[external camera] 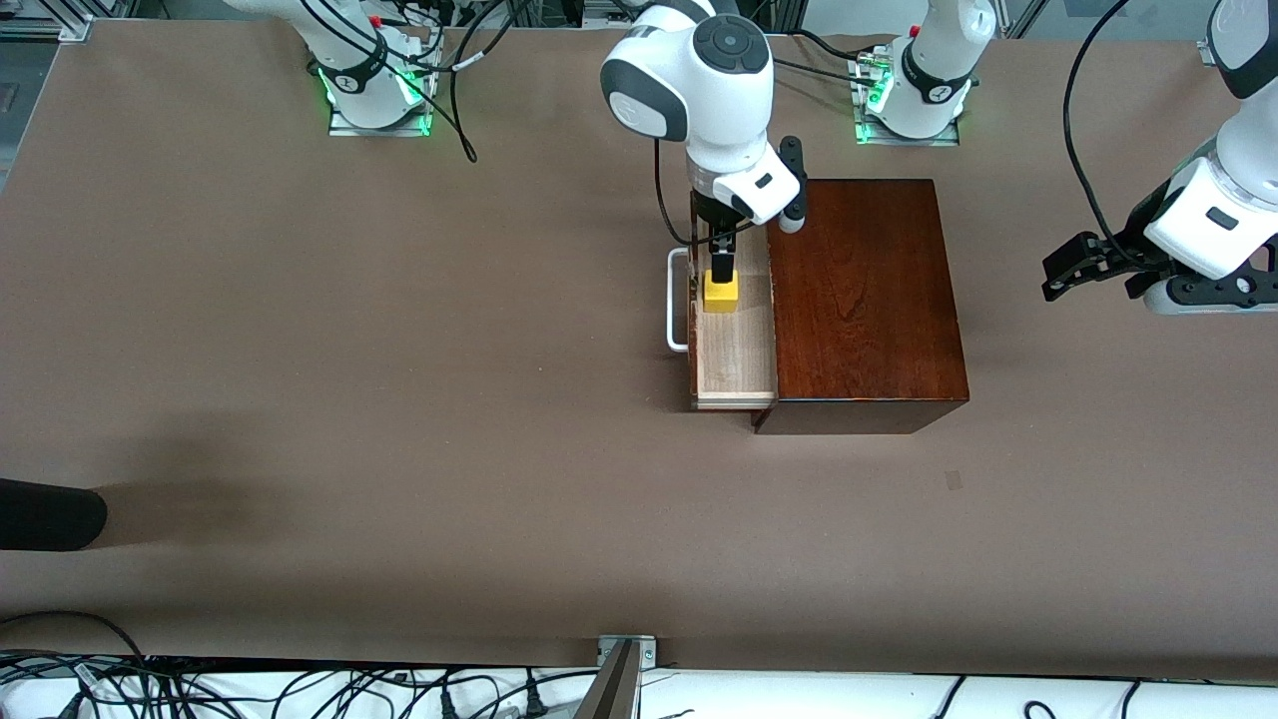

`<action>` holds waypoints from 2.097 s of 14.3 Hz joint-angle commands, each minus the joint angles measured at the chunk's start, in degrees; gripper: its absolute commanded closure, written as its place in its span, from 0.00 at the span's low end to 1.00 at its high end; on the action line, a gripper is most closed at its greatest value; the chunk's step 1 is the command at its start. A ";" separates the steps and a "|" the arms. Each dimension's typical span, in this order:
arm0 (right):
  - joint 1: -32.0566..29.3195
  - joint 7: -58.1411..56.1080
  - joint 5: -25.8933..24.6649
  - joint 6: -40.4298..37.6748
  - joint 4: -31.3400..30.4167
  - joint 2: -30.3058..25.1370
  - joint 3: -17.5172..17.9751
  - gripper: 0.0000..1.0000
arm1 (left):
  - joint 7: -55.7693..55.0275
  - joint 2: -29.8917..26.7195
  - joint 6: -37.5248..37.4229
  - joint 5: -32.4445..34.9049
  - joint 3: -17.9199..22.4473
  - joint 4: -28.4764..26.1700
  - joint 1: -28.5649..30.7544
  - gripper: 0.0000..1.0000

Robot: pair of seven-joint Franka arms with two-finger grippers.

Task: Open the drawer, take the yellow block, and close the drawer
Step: 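Lower the right gripper into the drawer and grasp the yellow block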

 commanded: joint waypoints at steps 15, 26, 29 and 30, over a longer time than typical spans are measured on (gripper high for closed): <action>0.74 -1.87 -2.76 5.54 2.23 7.20 -1.06 0.00 | -1.23 -0.09 -0.17 -0.28 -2.36 1.22 -0.63 0.00; 1.18 -1.09 -3.29 3.71 2.67 6.50 -1.15 1.00 | -1.23 -0.09 -0.79 -0.11 -2.36 1.31 -0.63 0.00; 1.18 2.86 -3.03 -1.91 5.29 3.26 -0.71 1.00 | -1.31 -0.09 -1.05 -0.11 -2.36 1.31 -0.63 0.00; 1.09 4.09 -2.86 -3.93 6.17 1.94 -0.62 1.00 | -1.32 -0.09 -1.84 0.07 -2.36 1.31 -0.63 0.00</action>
